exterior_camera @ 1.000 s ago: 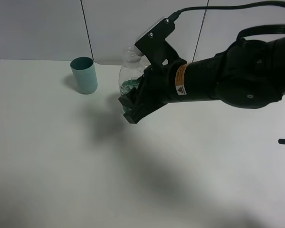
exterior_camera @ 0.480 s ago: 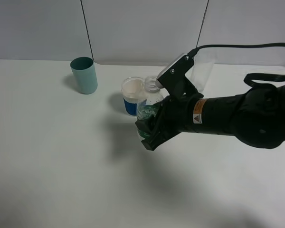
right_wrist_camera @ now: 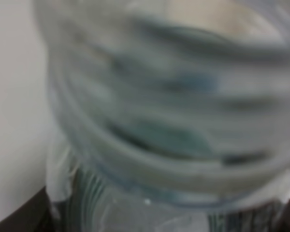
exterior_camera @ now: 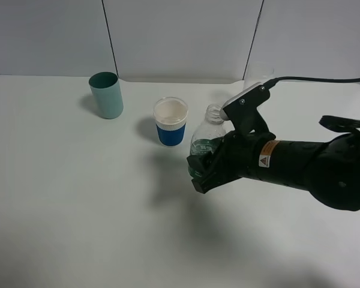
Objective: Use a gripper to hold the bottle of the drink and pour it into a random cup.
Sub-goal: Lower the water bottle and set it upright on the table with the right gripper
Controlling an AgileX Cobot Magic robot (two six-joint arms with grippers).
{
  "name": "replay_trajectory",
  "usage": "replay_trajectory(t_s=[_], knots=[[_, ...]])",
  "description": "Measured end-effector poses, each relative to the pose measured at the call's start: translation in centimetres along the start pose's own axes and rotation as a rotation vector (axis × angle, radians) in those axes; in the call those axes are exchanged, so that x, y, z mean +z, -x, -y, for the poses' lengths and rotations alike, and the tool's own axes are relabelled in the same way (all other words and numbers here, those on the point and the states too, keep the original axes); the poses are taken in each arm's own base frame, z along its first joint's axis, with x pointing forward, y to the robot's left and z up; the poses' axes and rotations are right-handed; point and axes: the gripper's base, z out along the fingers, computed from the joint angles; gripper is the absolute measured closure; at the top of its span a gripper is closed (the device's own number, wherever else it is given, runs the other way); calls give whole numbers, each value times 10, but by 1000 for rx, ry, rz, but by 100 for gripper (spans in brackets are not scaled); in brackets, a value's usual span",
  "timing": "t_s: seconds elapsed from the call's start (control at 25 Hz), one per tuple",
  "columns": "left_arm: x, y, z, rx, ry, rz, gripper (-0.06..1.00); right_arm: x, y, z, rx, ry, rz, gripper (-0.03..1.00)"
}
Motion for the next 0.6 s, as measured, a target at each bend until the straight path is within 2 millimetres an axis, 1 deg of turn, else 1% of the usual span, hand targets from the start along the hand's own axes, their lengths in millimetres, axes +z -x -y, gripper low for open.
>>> replay_trajectory(t_s=[0.36,0.6], knots=[[0,0,0,0,0,0,-5,-8,-15,14,2,-148,21,39],[0,0,0,0,0,0,-5,-13,-25,18,9,-190,17,39]])
